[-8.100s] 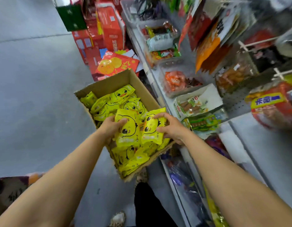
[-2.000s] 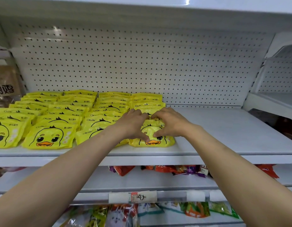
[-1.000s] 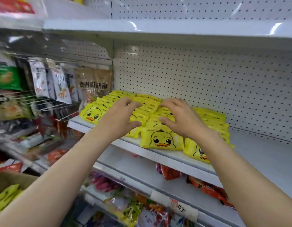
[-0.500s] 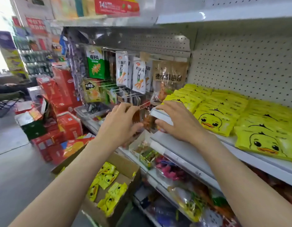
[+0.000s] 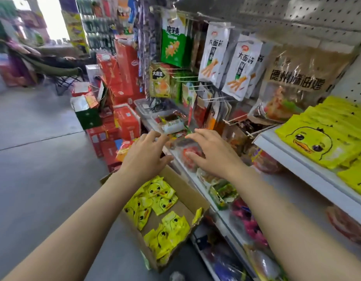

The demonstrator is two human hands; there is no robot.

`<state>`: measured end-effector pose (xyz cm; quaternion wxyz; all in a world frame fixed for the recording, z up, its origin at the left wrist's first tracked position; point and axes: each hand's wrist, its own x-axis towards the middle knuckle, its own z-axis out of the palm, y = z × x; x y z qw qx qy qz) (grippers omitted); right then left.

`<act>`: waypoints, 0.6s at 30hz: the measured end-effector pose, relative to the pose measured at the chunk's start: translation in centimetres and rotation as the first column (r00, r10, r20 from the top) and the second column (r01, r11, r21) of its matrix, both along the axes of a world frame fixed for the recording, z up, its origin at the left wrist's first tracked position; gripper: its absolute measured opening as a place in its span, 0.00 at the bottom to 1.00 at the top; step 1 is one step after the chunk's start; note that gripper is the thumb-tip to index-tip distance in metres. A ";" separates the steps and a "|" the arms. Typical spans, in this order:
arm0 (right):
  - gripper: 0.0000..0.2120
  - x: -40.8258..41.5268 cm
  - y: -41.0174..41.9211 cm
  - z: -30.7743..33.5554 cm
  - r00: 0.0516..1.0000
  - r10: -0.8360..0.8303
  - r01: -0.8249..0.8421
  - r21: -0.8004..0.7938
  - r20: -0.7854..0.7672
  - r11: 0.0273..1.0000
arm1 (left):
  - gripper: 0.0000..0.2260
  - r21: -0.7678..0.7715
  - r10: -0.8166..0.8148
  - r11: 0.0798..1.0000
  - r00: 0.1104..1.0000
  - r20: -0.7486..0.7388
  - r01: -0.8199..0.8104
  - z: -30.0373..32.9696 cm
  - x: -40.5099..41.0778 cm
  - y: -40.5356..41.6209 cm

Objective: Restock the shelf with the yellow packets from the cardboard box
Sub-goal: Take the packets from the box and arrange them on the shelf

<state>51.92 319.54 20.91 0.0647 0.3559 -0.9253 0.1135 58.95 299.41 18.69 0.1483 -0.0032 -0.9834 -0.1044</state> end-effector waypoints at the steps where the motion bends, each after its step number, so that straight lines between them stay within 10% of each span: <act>1: 0.25 -1.6 -1.0 -1.2 0.999 0.017 -0.017 0.009 0.028 1.000 | 0.24 0.008 0.029 1.000 0.999 0.025 -0.029 -1.0 -1.1 -0.8; 9: 0.23 -13.5 -8.2 -14.1 0.944 0.102 -0.145 0.118 0.314 0.982 | 0.24 0.030 0.189 0.978 0.936 0.296 -0.207 -13.0 -9.1 -6.3; 18: 0.26 -16.9 -11.5 -34.7 0.724 0.003 -0.288 0.299 0.690 0.910 | 0.23 0.106 0.240 0.891 0.655 0.717 -0.442 -32.1 -9.9 -7.2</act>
